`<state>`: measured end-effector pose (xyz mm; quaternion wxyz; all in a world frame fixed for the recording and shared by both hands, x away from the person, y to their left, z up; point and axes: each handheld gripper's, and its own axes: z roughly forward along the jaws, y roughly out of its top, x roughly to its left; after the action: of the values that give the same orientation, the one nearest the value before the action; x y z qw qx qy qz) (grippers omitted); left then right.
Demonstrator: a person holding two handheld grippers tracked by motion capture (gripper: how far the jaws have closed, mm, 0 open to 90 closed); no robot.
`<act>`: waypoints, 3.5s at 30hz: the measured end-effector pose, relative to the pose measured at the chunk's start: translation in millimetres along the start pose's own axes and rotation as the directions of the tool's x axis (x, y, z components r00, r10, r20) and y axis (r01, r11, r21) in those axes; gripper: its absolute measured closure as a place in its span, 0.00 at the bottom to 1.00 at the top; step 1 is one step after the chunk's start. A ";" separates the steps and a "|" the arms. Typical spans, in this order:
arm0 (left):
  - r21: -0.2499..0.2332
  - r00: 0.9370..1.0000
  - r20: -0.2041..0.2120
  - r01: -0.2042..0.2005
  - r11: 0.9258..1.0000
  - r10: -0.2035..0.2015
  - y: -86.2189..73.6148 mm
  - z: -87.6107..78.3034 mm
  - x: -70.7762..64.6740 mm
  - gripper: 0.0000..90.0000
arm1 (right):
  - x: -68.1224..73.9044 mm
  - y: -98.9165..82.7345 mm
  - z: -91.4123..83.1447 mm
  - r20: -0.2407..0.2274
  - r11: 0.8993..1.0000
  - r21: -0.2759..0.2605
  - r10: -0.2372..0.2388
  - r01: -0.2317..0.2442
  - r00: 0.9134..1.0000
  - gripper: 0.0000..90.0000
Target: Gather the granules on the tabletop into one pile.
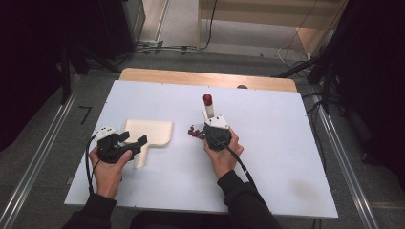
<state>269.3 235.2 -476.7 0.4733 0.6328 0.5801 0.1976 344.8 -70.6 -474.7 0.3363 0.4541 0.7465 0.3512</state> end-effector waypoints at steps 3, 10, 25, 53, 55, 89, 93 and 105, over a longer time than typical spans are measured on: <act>-0.002 1.000 0.001 -0.001 1.000 0.001 0.2 -0.2 0.0 0.25 | 3.9 1.0 1.2 -0.013 1.000 -0.003 -0.009 0.009 1.000 0.72; -0.001 1.000 0.000 0.000 1.000 0.000 0.2 -0.4 0.3 0.25 | 9.7 2.8 2.6 -0.029 1.000 -0.008 -0.029 0.028 0.999 0.72; 0.002 1.000 0.002 -0.003 1.000 0.003 -0.4 0.2 -0.2 0.25 | -16.2 12.0 -3.7 0.010 0.999 -0.034 -0.014 0.015 1.000 0.71; 0.007 1.000 0.004 -0.008 1.000 0.008 -0.9 2.0 -1.6 0.25 | -5.6 20.4 -4.1 -0.087 0.998 -0.068 0.007 -0.013 0.996 0.71; 0.005 1.000 0.004 -0.007 1.000 0.007 -0.8 1.9 -1.5 0.25 | -1.5 21.9 -2.5 -0.122 0.997 -0.066 0.026 -0.034 0.992 0.71; 0.010 1.000 0.007 -0.009 1.000 0.009 -1.7 1.6 -0.3 0.25 | 17.2 15.2 15.6 -0.193 0.977 0.027 0.212 -0.211 0.958 0.71; 0.012 1.000 0.006 -0.010 1.000 0.010 -1.8 1.7 -0.2 0.25 | 11.8 12.6 14.0 -0.186 0.974 0.025 0.225 -0.225 0.956 0.71; 0.011 1.000 0.007 -0.009 1.000 0.009 -1.7 1.8 -0.5 0.25 | -6.7 6.5 9.3 -0.152 0.966 0.025 0.258 -0.257 0.954 0.71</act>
<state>269.7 233.9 -478.8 0.4708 0.6387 0.5768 0.1942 357.7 -72.6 -473.0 0.2279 0.5200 0.7055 0.4242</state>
